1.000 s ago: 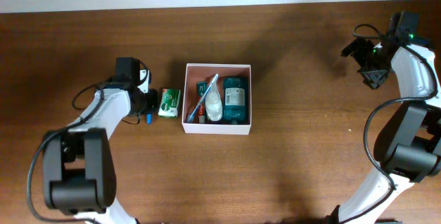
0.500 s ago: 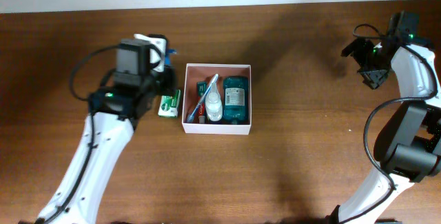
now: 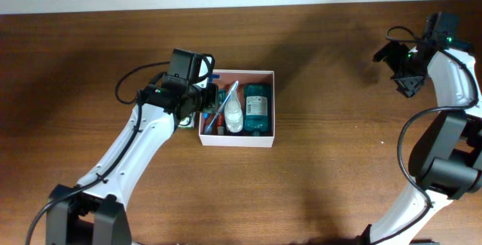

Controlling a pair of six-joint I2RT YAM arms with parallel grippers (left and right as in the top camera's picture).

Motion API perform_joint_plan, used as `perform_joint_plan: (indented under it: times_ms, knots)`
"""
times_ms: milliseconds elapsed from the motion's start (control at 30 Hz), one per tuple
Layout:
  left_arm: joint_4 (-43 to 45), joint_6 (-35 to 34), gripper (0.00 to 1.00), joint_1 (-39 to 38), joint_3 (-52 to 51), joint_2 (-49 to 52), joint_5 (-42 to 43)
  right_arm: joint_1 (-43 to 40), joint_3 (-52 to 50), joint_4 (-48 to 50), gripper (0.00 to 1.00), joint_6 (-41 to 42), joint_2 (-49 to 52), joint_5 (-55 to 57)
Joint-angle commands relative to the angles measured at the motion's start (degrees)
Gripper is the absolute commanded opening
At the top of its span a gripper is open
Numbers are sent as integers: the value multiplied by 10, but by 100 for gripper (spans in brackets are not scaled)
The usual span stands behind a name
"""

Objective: Pack container
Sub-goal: 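Lift the razor with left gripper and drop it into the box, then move left gripper to the green Dettol soap bar and grasp it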

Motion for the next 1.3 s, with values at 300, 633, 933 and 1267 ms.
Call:
perform_joint_plan:
  times_ms: [300, 633, 933, 1267]
  knots:
    - [9, -5, 79, -1, -3, 2, 40, -3, 2, 0, 99, -3, -1, 7]
    - [-2, -3, 77, 55, 2, -13, -1, -3, 2, 0, 99, -3, -1, 7]
    - [-31, -3, 70, 117, -3, -20, -2, -3, 2, 0, 99, -3, -1, 7]
    - [-32, -3, 67, 106, -3, 38, -1, -3, 2, 0, 99, -3, -1, 7]
